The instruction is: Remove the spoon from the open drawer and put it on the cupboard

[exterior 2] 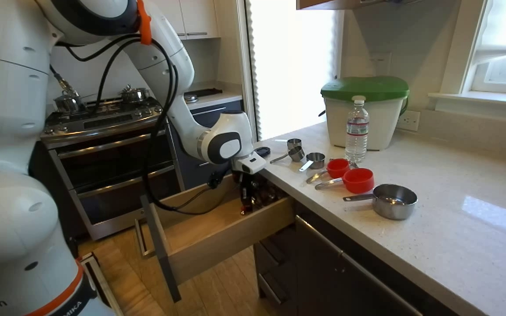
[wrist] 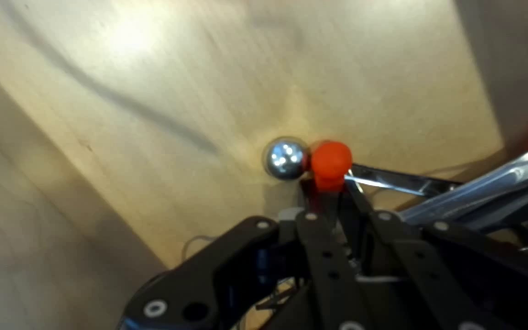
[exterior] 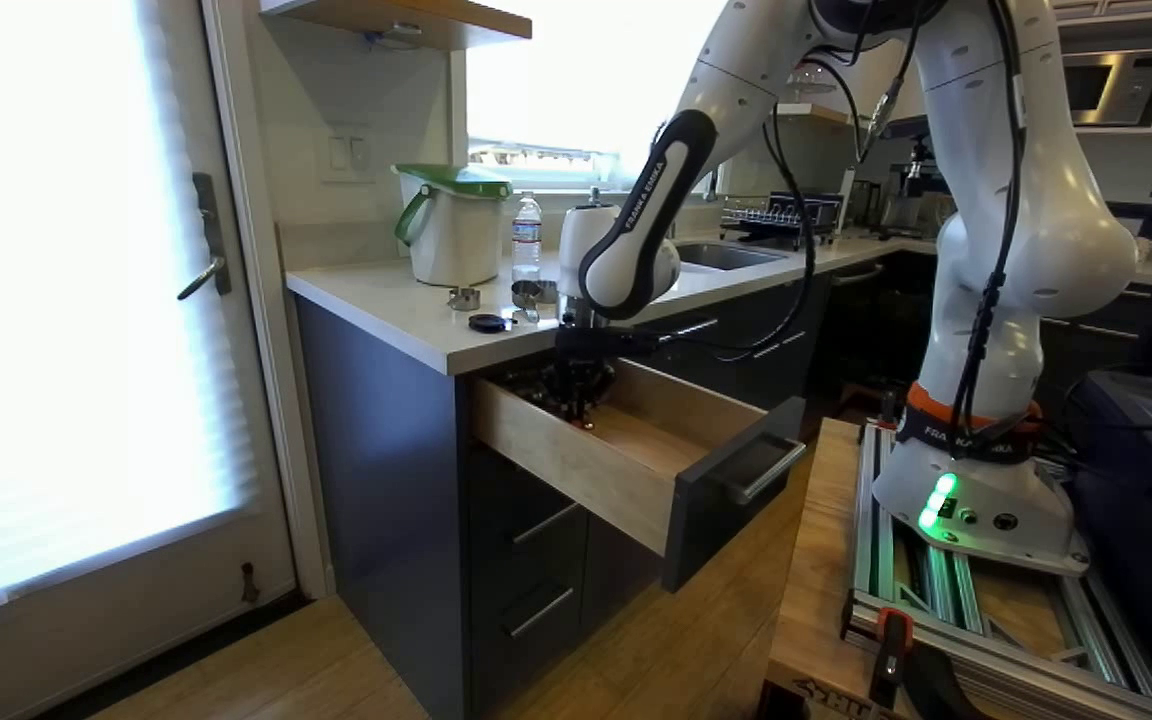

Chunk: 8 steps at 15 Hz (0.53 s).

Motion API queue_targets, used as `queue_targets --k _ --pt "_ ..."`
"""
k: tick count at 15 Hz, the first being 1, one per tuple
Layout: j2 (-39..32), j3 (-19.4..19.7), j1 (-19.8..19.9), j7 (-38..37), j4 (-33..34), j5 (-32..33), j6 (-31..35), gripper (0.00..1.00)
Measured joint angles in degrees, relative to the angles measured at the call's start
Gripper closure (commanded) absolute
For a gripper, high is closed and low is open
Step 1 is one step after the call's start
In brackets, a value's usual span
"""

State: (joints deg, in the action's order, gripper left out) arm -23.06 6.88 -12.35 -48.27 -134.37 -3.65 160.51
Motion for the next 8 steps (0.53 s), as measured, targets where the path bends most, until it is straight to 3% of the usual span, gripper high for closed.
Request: queue_targets --k 8 --pt "7.9 -4.5 2.4 6.9 -6.1 -2.6 -5.2 0.96"
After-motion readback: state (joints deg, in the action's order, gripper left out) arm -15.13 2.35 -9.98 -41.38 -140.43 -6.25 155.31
